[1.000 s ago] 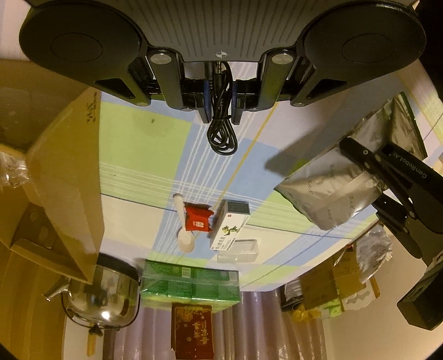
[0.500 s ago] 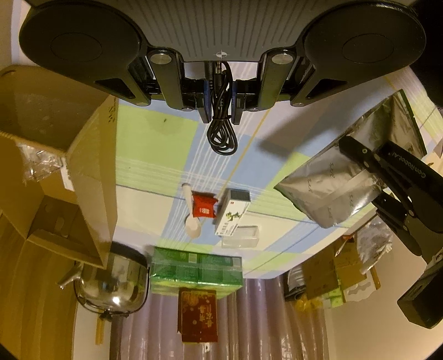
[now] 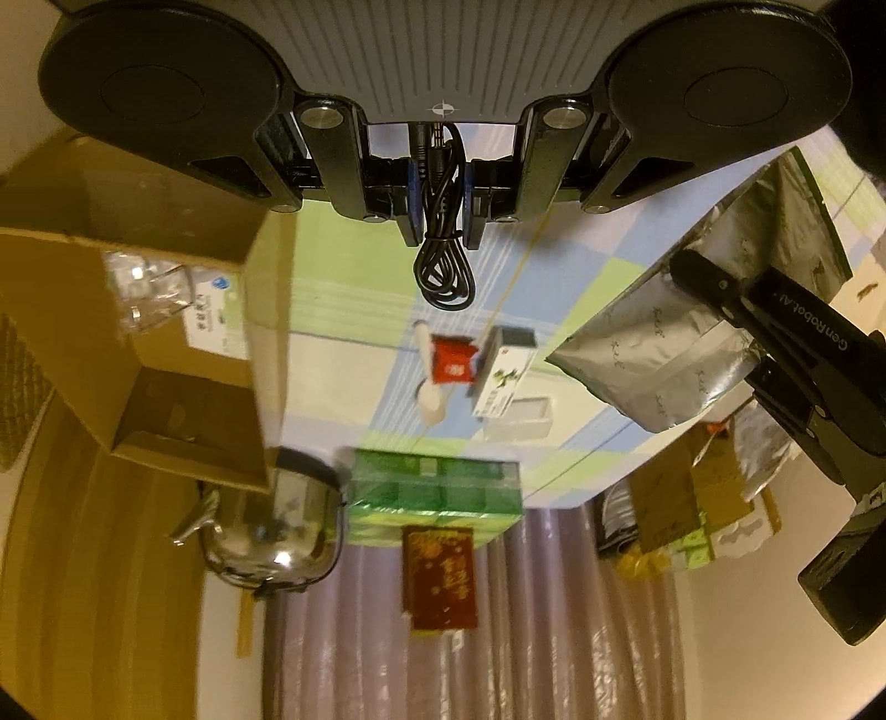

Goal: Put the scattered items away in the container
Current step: 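Lift the foil bag and cable and carry both toward the cardboard box, then lower the foil bag into the box and open the left tool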

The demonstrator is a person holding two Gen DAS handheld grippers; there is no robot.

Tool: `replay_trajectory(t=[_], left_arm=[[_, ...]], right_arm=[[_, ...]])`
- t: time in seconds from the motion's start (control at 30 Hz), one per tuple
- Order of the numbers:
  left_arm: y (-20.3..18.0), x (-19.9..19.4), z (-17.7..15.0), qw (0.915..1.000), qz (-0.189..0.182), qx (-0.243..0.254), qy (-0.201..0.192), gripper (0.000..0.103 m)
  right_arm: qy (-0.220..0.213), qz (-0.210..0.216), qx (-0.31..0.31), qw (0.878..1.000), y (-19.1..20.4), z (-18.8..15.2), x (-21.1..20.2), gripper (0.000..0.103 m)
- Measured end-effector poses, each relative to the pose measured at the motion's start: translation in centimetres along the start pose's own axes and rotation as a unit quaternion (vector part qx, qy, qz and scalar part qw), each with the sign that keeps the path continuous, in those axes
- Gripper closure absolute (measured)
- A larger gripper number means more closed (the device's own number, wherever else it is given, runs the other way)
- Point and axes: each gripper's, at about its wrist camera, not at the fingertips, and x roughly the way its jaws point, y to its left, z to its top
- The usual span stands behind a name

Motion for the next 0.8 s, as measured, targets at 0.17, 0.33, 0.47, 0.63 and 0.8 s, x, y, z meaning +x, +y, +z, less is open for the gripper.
replay_trajectory(t=[0.17, 0.33, 0.47, 0.63, 0.8], left_arm=[[-1.8, -1.1, 2.5, 0.9998, -0.011, 0.008, -0.011, 0.067], [-4.0, -1.9, 5.4, 0.9993, -0.024, 0.014, -0.025, 0.067], [-6.1, -2.4, 7.9, 0.9984, -0.034, 0.025, -0.039, 0.067], [-8.7, -2.6, 10.9, 0.9969, -0.048, 0.034, -0.052, 0.067], [-10.7, -2.2, 14.1, 0.9962, -0.059, 0.028, -0.058, 0.067]], right_arm=[[-0.019, -0.017, 0.015, 1.0, -1.8, 1.2, -1.5, 0.092], [-0.043, -0.034, 0.023, 0.998, -4.0, 2.6, -3.0, 0.092], [-0.059, -0.052, 0.029, 0.997, -6.1, 3.6, -3.8, 0.092], [-0.071, -0.075, 0.033, 0.994, -9.0, 4.5, -4.5, 0.092], [-0.079, -0.096, 0.039, 0.992, -11.9, 5.2, -4.7, 0.092]])
